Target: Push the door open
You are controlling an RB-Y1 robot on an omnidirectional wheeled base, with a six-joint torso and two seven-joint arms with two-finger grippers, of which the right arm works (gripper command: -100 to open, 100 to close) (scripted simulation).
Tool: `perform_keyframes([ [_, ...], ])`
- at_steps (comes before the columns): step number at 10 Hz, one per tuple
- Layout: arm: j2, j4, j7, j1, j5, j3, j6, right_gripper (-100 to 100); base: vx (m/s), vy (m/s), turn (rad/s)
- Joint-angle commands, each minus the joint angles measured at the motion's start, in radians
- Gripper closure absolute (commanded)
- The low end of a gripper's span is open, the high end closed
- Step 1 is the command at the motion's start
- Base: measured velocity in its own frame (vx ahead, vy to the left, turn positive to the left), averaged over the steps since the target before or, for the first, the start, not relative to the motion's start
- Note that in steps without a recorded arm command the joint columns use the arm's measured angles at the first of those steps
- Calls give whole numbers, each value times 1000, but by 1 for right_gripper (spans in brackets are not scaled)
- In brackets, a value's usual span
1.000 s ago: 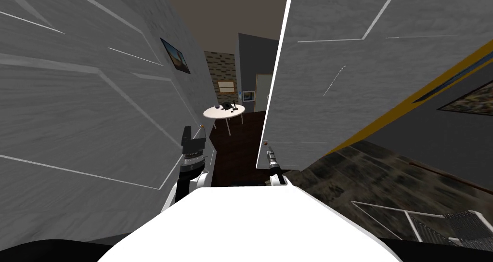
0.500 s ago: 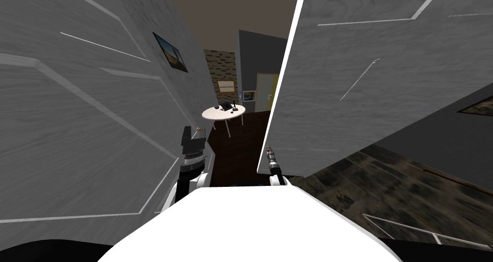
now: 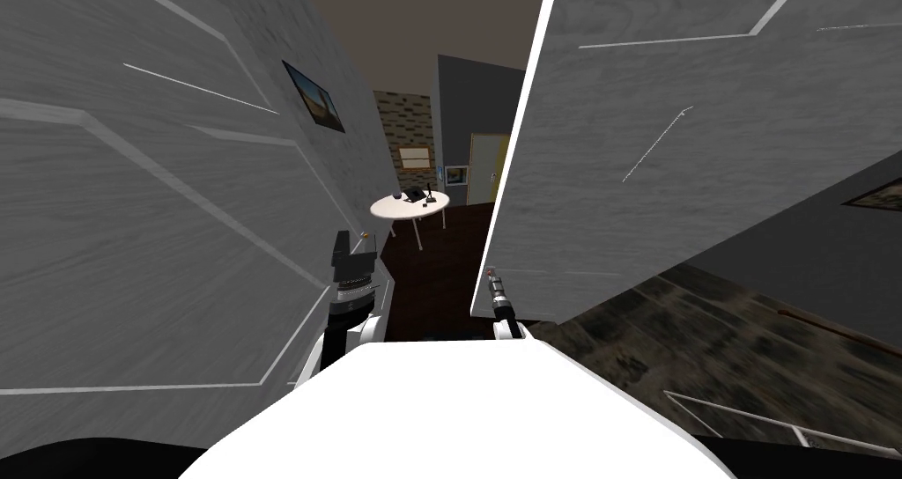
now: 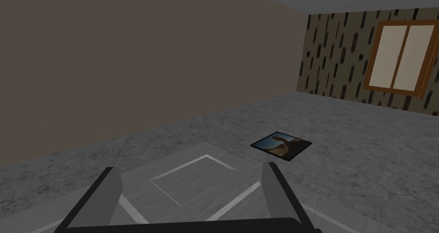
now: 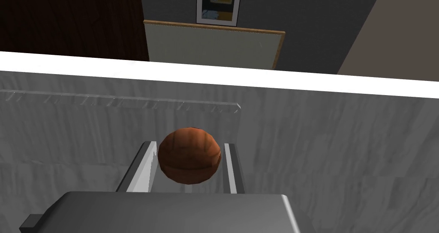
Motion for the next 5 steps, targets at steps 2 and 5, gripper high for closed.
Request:
perform_keyframes([
  [2,-10,3,4,-2,-7,-15,1,100,55,14,-16],
  [5,-21,6,10,-5,-18,-36,1,100,178,50,-41],
])
